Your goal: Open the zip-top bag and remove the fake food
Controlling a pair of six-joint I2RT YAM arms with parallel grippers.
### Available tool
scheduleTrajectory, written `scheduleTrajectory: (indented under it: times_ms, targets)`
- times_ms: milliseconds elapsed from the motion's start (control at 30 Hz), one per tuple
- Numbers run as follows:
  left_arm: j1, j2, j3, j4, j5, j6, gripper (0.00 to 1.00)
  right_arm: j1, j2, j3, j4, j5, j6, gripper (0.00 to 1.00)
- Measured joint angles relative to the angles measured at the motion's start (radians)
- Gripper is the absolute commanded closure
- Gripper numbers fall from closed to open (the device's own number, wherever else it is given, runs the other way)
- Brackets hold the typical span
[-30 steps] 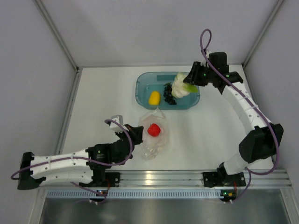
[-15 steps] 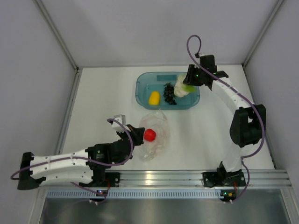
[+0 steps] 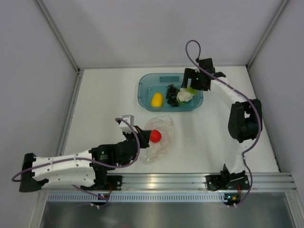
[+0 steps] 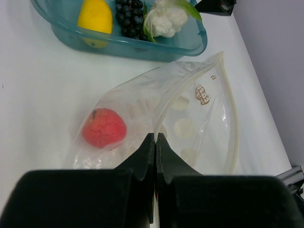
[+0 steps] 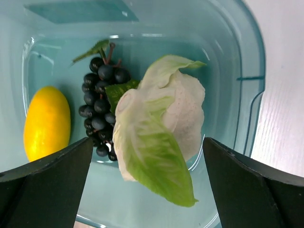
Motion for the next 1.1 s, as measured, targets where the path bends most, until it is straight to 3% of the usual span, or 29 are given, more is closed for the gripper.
scheduleTrajectory:
  times_ms: [167, 333, 467, 600, 767, 900, 1100]
  targets:
    - [0.0, 0.029, 0.01, -0.001, 0.012, 0.007, 1.0, 0.0, -0.045, 0.061, -0.042, 0.064, -0.018, 0.0]
    - [0.0, 0.035, 0.022, -0.003, 0.016, 0.005, 1.0, -0.005, -0.204, 0.046, -0.065, 0.048, -0.009, 0.01]
    - [0.0, 0.035, 0.026, -0.003, 0.002, -0.015, 1.0, -0.023, -0.412, -0.075, -0.033, -0.132, 0.023, 0.21]
    - [0.0, 0.044, 0.035, -0.006, -0.019, -0.031, 1.0, 0.021, -0.587, -0.186, -0.022, -0.204, 0.065, 0.37]
    - [0.0, 0.074, 0.053, -0.006, -0.035, -0.055, 1.0, 0.221, -0.72, -0.251, -0.052, -0.177, 0.077, 0.5]
    - [0.0, 0.091, 0.053, -0.007, -0.053, -0.08, 1.0, 0.424, -0.78, -0.29, -0.075, -0.11, 0.079, 0.53]
    - [0.0, 0.093, 0.052, -0.008, -0.082, -0.139, 1.0, 0.623, -0.798, -0.356, -0.089, 0.036, 0.11, 0.58]
